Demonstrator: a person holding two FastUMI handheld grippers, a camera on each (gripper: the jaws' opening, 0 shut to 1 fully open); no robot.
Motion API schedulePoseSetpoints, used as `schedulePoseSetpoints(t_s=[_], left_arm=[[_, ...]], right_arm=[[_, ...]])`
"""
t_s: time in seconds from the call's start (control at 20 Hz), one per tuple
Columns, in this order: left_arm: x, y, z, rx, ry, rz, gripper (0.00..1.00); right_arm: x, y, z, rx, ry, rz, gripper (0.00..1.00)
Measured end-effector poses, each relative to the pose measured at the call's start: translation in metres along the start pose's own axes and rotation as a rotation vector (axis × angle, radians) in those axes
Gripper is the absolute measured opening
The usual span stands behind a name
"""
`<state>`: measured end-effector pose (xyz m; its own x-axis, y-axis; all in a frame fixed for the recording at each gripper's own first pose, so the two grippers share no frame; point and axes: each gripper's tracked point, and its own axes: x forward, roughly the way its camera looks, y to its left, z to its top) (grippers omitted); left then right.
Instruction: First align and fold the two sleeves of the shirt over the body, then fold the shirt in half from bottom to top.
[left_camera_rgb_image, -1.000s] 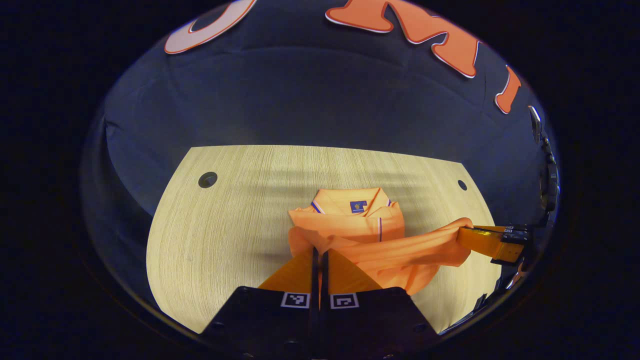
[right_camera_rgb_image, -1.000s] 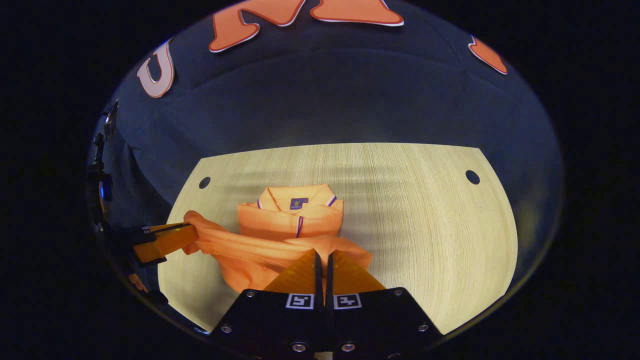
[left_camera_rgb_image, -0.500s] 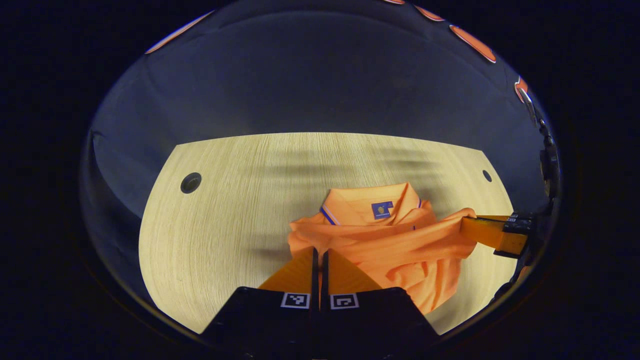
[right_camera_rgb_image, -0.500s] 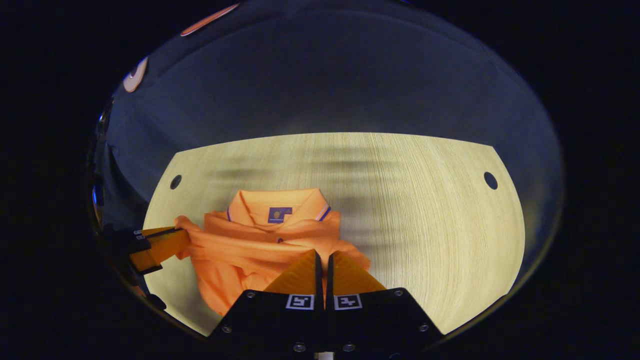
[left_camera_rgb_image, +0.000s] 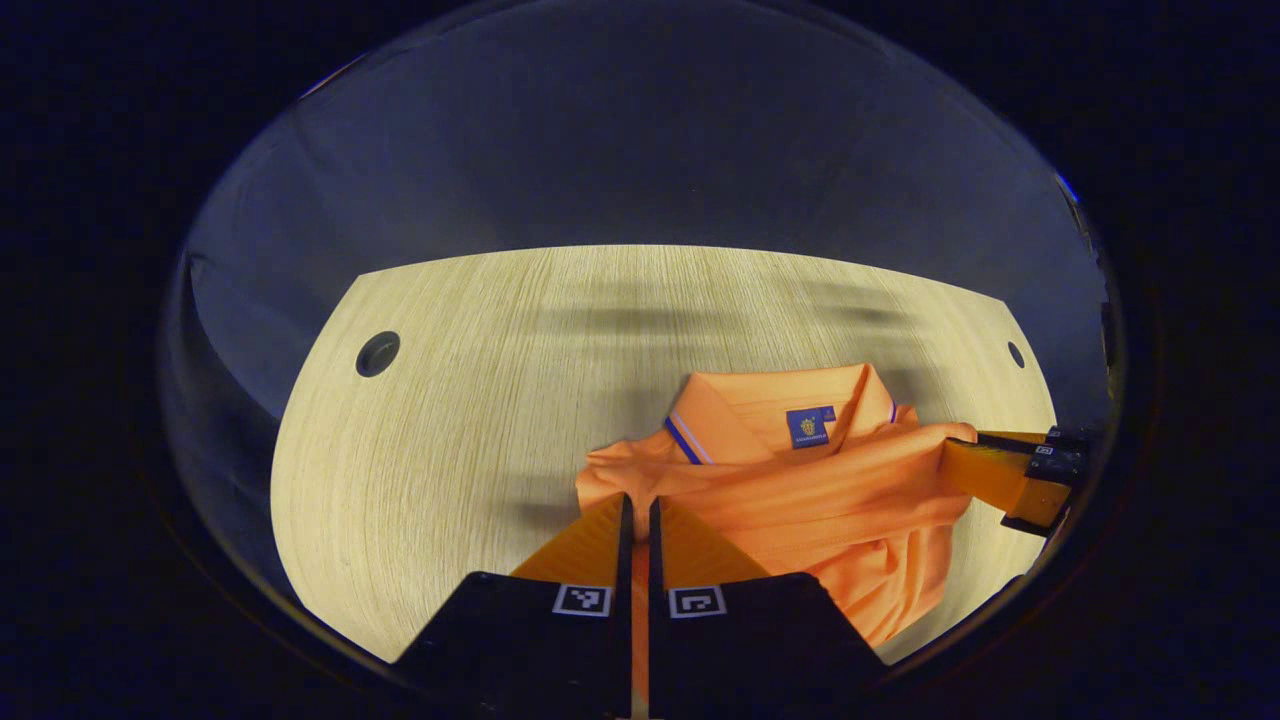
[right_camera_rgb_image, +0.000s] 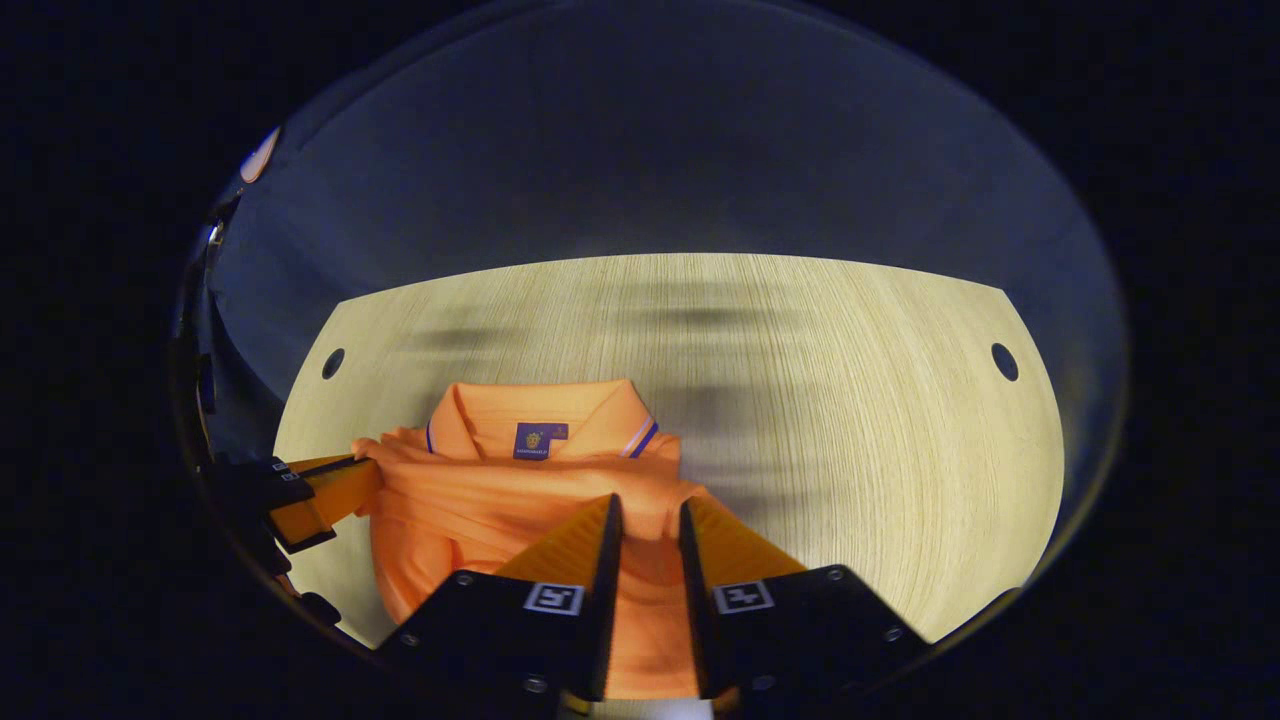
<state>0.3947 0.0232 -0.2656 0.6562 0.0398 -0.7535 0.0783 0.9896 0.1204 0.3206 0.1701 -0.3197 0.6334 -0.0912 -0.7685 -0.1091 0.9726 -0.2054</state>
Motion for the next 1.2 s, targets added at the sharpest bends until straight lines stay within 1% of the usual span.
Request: schedulePoseSetpoints(t_s=[0.05, 0.1, 0.2, 0.25, 0.45, 0.7, 0.9, 1.0, 1.1, 1.15, 1.2], left_arm=[[-0.005, 0.004, 0.003, -0.002, -0.012, 0.011, 0.12], [0.000, 0.004, 0.003, 0.007, -0.019, 0.009, 0.41], [-0.005, 0.016, 0.006, 0.037, -0.025, 0.058, 1.00], [-0.010, 0.018, 0.010, 0.030, -0.037, 0.063, 1.00], [-0.028, 0.019, 0.018, 0.005, -0.090, 0.052, 1.00], [-0.086, 0.030, 0.045, 0.005, -0.215, 0.078, 1.00], [-0.157, 0.017, 0.068, 0.023, -0.378, 0.091, 1.00], [-0.204, 0.013, 0.081, 0.047, -0.478, 0.086, 1.00], [-0.243, 0.003, 0.083, 0.048, -0.543, 0.073, 1.00], [-0.264, -0.001, 0.083, 0.037, -0.593, 0.056, 1.00], [-0.291, -0.006, 0.082, 0.021, -0.636, 0.038, 1.00]], right_arm=[[-0.002, -0.001, 0.000, -0.003, -0.002, -0.002, 0.46], [-0.002, -0.001, -0.001, -0.003, -0.001, -0.006, 0.65], [-0.005, -0.007, 0.004, -0.020, -0.024, -0.034, 0.98], [-0.011, -0.006, 0.005, -0.023, -0.038, -0.035, 0.99], [-0.026, -0.004, 0.006, -0.024, -0.056, -0.026, 0.99], [-0.075, -0.004, 0.026, -0.019, -0.154, -0.004, 0.99], [-0.138, -0.001, 0.043, -0.023, -0.272, 0.023, 0.98], [-0.172, 0.002, 0.049, -0.022, -0.334, 0.043, 0.98], [-0.201, 0.003, 0.052, -0.021, -0.387, 0.062, 0.98], [-0.227, 0.003, 0.055, -0.030, -0.443, 0.068, 0.99], [-0.243, 0.001, 0.056, -0.040, -0.482, 0.065, 0.98]])
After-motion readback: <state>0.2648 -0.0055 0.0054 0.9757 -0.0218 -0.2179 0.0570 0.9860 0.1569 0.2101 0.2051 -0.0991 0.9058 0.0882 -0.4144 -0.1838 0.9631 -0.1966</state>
